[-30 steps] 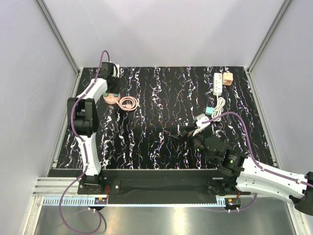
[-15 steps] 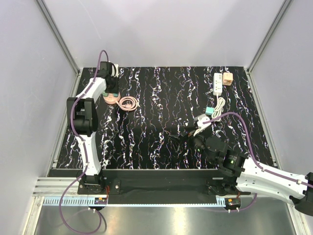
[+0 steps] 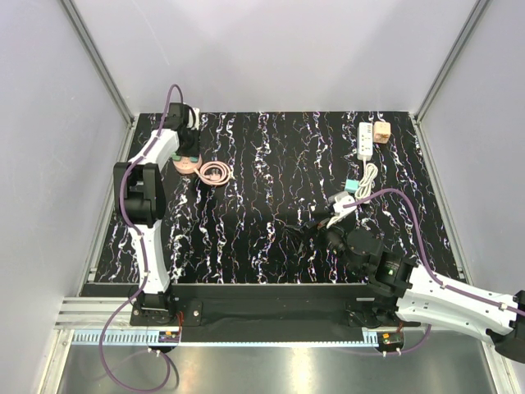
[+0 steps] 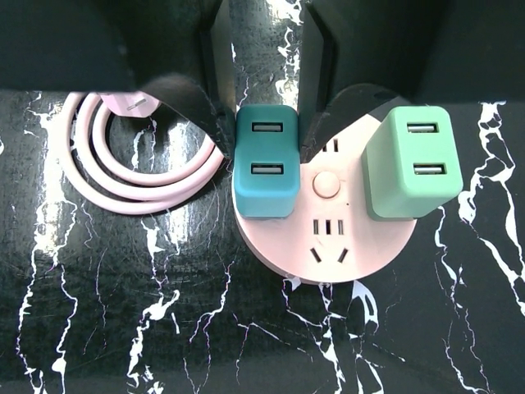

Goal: Insert the plug

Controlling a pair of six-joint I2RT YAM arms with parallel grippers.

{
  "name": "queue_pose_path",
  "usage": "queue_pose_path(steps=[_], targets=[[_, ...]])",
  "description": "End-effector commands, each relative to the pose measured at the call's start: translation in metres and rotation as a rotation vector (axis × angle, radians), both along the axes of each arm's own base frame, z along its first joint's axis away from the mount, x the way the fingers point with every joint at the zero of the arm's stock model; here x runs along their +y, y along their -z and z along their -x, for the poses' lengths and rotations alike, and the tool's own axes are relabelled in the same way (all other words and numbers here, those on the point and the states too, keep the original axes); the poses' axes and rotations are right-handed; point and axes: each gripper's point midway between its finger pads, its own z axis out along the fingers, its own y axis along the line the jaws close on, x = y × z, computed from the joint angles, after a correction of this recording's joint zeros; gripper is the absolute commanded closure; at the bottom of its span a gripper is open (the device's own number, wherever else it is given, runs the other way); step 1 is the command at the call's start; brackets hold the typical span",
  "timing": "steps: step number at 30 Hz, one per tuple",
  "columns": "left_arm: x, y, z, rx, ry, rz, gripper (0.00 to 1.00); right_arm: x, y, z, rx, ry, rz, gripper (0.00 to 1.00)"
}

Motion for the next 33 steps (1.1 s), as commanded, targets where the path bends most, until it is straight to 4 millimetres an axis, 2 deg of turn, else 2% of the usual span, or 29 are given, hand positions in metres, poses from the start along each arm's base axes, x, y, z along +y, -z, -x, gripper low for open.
queue_pose_path(steps=[1, 5, 10, 13, 15, 18, 19, 21, 22, 23, 24, 25, 27, 28, 30, 31, 33], targets=[[0.013, 0.091, 0.101, 0.443, 0.004, -0.048, 0.62, -0.008, -0.010, -0.005, -0.014, 0.046, -0.038, 0.00], [0.013, 0.059, 0.083, 0.353, 0.008, -0.047, 0.53, -0.009, -0.012, -0.005, -0.019, 0.050, -0.040, 0.00], [0.006, 0.032, 0.068, 0.308, 0.016, -0.010, 0.40, -0.011, -0.012, -0.006, -0.021, 0.061, -0.036, 0.00], [0.002, 0.010, 0.055, 0.255, 0.023, 0.012, 0.37, -0.013, -0.011, -0.007, -0.023, 0.071, -0.032, 0.00], [-0.002, 0.000, 0.051, 0.235, 0.027, 0.035, 0.26, -0.014, -0.010, -0.008, -0.023, 0.079, -0.025, 0.00], [-0.008, -0.021, 0.047, 0.197, 0.031, 0.065, 0.22, -0.014, -0.008, -0.010, -0.024, 0.086, -0.011, 0.00], [-0.010, -0.033, 0.048, 0.174, 0.028, 0.073, 0.22, -0.014, -0.006, -0.011, -0.022, 0.092, -0.004, 0.00], [-0.014, -0.047, 0.050, 0.151, 0.028, 0.088, 0.21, -0.013, -0.002, -0.014, -0.019, 0.102, 0.015, 0.00], [-0.015, -0.064, 0.054, 0.120, 0.029, 0.088, 0.18, -0.013, 0.000, -0.015, -0.018, 0.108, 0.024, 0.00], [-0.019, -0.074, 0.056, 0.102, 0.038, 0.084, 0.06, -0.012, 0.003, -0.016, -0.014, 0.113, 0.038, 0.00], [-0.022, -0.084, 0.059, 0.083, 0.025, 0.093, 0.01, -0.012, 0.004, -0.018, -0.013, 0.118, 0.046, 0.00], [-0.025, -0.104, 0.067, 0.043, 0.021, 0.101, 0.01, -0.012, 0.005, -0.019, -0.010, 0.122, 0.053, 0.00], [-0.034, -0.125, 0.077, -0.005, 0.027, 0.092, 0.01, -0.012, 0.008, -0.021, 0.002, 0.131, 0.080, 0.00], [-0.044, -0.144, 0.088, -0.052, 0.048, 0.093, 0.01, -0.012, 0.008, -0.021, 0.008, 0.134, 0.088, 0.00], [-0.053, -0.162, 0.100, -0.109, 0.066, 0.077, 0.01, -0.011, 0.010, -0.022, 0.027, 0.134, 0.125, 0.00], [-0.066, -0.175, 0.113, -0.153, 0.107, 0.075, 0.01, -0.011, 0.009, -0.023, 0.032, 0.139, 0.129, 0.00], [-0.077, -0.184, 0.128, -0.185, 0.149, 0.035, 0.01, -0.013, 0.015, -0.023, 0.076, 0.159, 0.159, 0.00]])
